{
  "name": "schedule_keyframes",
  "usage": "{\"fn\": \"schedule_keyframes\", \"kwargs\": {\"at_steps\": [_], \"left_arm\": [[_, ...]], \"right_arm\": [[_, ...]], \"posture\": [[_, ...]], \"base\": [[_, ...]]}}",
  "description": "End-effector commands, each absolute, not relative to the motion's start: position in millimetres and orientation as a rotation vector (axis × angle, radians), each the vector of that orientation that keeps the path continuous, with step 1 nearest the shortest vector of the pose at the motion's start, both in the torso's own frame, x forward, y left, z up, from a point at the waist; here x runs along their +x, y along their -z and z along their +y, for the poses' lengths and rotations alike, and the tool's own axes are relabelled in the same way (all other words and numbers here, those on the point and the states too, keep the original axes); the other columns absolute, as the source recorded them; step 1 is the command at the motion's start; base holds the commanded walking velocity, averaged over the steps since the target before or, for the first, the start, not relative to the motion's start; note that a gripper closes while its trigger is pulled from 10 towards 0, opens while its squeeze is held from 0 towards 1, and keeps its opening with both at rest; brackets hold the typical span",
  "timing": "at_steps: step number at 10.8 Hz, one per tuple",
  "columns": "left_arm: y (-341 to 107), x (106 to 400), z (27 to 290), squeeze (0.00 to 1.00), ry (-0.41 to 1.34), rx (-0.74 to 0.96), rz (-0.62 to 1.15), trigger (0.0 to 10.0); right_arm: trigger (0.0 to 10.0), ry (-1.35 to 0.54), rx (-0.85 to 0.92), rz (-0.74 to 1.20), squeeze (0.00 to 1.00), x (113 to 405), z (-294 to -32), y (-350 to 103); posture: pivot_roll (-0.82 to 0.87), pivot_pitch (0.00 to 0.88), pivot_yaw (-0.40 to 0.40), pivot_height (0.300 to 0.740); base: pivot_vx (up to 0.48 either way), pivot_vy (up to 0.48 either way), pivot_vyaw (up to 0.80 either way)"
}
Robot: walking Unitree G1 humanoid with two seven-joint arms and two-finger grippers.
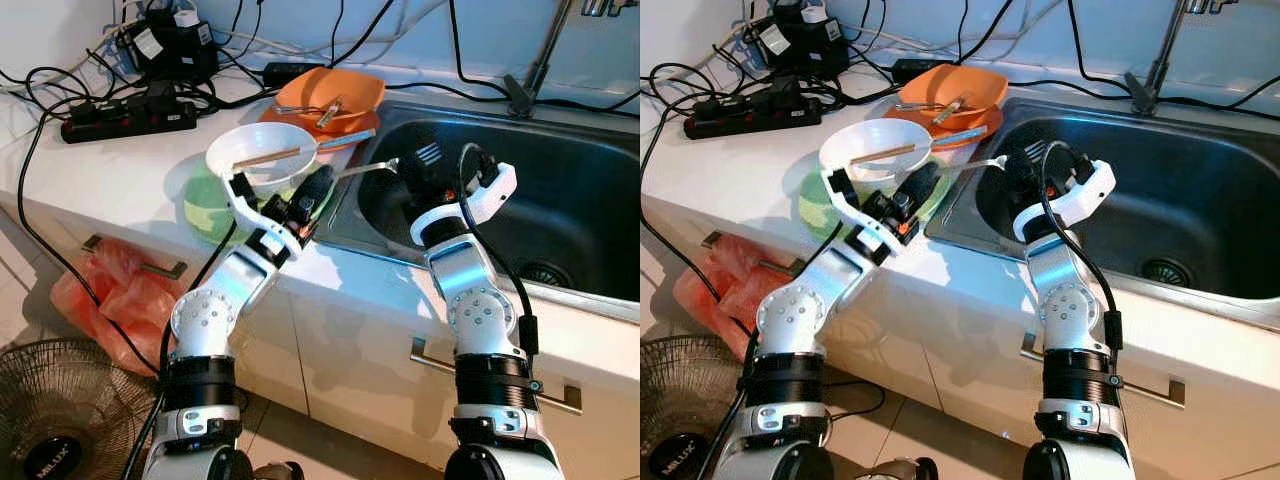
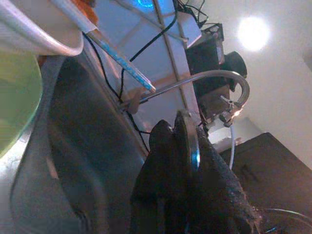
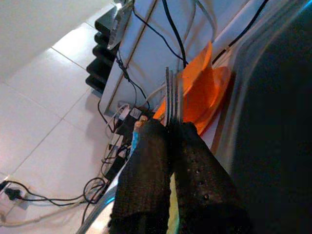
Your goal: Kitchen organization
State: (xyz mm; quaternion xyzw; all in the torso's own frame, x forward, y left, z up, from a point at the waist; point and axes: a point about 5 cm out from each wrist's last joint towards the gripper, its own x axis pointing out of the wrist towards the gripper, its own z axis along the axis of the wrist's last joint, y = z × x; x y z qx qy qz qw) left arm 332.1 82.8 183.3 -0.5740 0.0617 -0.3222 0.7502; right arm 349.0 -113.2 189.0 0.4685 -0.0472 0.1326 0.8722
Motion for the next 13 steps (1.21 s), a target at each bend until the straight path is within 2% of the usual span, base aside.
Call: {"fn": "schedule_keyframes", "kwargs": {"at_steps": [1,3,5,6,7,8,9,13], "left_arm": [[-184.3,328.2,72.1,0.0,0.755,-1.228,0.189,6.3],[-183.5,326.7,69.9,0.0,0.784,-1.218,0.208,6.1],[-181.3,325.7,70.9,0.0,0.788,-1.2,0.222,6.4],[-181.6,327.1,72.4,0.0,0.783,-1.171,0.216,10.0],[-182.9,327.9,72.6,0.0,0.781,-1.142,0.205,10.0],[-185.5,327.5,72.7,0.53,0.796,-1.151,0.197,10.0],[-187.1,326.5,71.5,1.0,0.817,-1.137,0.197,10.0],[-189.4,324.1,72.4,1.0,0.834,-1.109,0.198,10.0]], "right_arm": [[0.0,-0.32,0.966,-0.115,0.0,352.3,-101.7,-200.6],[0.0,-0.315,0.965,-0.114,0.0,352.8,-101.2,-199.6],[0.0,-0.302,0.964,-0.114,0.0,352.4,-103.6,-197.7],[0.0,-0.297,0.964,-0.116,0.0,352.8,-103.6,-197.8],[0.0,-0.295,0.964,-0.116,0.0,352.9,-103.5,-197.7],[0.0,-0.291,0.965,-0.116,0.0,353.1,-103.4,-197.9],[0.0,-0.282,0.968,-0.117,0.0,353.4,-104.7,-198.1],[0.0,-0.19,0.963,-0.119,0.0,357.3,-114.6,-194.3]], "posture": [[0.06,0.046,0.093,0.74],[0.06,0.045,0.095,0.74],[0.06,0.045,0.096,0.74],[0.06,0.045,0.097,0.74],[0.06,0.045,0.097,0.74],[0.06,0.044,0.096,0.74],[0.06,0.045,0.097,0.74],[0.06,0.05,0.097,0.74]], "base": [[0.0,0.0,0.0],[0.0,0.0,0.0],[0.0,0.0,0.0],[0.0,0.0,0.0],[0.0,0.0,0.0],[0.0,0.0,0.0],[0.0,0.0,0.0],[0.0,0.0,0.0]]}}
